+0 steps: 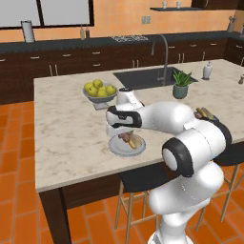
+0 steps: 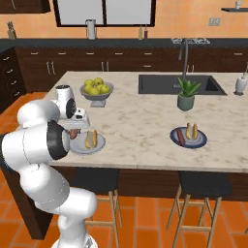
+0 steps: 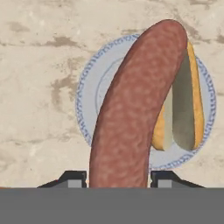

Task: Place one bun and one sausage from the bowl on each plate.

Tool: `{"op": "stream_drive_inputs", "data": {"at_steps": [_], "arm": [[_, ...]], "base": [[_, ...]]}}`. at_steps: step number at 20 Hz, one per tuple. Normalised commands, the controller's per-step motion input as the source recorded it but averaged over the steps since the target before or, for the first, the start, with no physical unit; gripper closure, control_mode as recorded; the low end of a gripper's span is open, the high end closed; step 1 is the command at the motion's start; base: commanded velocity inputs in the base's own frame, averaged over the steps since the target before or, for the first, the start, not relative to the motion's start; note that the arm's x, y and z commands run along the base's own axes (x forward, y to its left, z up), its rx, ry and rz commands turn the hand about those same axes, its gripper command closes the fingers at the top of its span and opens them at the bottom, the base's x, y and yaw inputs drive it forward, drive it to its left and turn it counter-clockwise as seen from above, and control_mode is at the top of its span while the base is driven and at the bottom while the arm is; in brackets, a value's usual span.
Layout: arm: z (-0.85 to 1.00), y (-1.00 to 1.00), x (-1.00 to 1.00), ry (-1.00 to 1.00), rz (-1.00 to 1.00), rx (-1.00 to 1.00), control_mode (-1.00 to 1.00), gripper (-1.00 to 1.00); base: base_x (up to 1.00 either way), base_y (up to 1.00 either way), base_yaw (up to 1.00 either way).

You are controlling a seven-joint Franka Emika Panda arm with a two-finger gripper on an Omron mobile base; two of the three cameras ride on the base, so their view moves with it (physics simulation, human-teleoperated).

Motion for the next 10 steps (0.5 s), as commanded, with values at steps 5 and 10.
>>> {"op": "stream_drive_inputs", "data": {"at_steps": [5, 10], "arm": [[-0.94, -0.17, 0.21, 0.09, -0.01, -0.02, -1.0, 1.0], [-0.49, -0.2, 0.01, 0.0, -0.03, 0.0, -1.0, 1.0]], "base": [[0.0, 0.0, 0.0], [0.0, 0.0, 0.0]]}}
